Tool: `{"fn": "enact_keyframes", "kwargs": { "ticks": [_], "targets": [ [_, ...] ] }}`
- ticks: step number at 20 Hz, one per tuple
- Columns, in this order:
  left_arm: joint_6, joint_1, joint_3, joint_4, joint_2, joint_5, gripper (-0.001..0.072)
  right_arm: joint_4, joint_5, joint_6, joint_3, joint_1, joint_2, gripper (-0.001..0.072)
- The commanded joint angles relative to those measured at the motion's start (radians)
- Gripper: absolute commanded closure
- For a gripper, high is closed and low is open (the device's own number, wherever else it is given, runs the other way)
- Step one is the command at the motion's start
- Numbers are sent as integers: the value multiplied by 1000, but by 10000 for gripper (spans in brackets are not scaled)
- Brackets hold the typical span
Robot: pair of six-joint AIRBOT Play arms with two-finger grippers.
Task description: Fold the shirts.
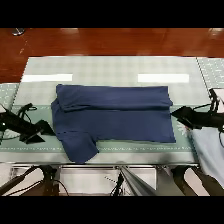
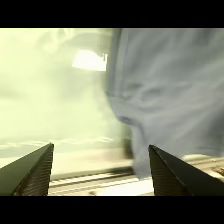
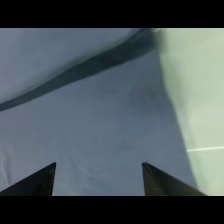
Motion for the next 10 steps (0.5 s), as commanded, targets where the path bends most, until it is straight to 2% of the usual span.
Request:
{"fn": "enact_keyframes", "kwargs": {
  "ticks": [1, 5, 10],
  "targets": [
    [27, 8, -133, -181, 54, 100, 2, 90, -13, -26, -98, -4, 78, 92],
    [29, -64, -180, -227, 51, 165, 2, 90, -14, -25, -98, -4, 78, 92],
    [11, -238, -224, -285, 51, 287, 6, 85, -81, 19, -79, -5, 78, 92]
  ]
}}
